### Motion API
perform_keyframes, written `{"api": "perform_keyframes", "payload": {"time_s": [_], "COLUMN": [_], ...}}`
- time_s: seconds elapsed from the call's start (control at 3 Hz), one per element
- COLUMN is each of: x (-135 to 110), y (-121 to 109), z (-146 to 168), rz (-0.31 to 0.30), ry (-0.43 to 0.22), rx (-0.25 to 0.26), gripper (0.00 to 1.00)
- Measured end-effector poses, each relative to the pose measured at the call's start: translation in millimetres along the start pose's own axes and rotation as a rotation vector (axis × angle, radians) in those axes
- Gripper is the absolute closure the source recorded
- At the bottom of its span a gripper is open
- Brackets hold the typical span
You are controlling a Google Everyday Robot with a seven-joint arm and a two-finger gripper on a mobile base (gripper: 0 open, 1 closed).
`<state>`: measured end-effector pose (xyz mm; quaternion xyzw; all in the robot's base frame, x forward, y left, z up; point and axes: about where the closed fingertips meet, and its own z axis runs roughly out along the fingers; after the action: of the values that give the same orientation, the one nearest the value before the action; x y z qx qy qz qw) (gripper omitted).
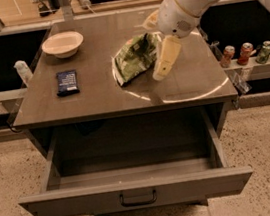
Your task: Place green jalapeno chip bag into top drawer
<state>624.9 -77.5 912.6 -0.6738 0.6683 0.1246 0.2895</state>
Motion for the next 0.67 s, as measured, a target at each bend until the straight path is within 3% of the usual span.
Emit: {"api": "perform_keyframes", "payload": {"time_s": [0.33,0.67], "x": [-1,12], "y": [0,-6], "z": [1,-1], "rz": [-0.001,0.040], "ry": [-0.001,0.008], "rx": [0.000,0.043], "gripper": [0.00,0.00]}}
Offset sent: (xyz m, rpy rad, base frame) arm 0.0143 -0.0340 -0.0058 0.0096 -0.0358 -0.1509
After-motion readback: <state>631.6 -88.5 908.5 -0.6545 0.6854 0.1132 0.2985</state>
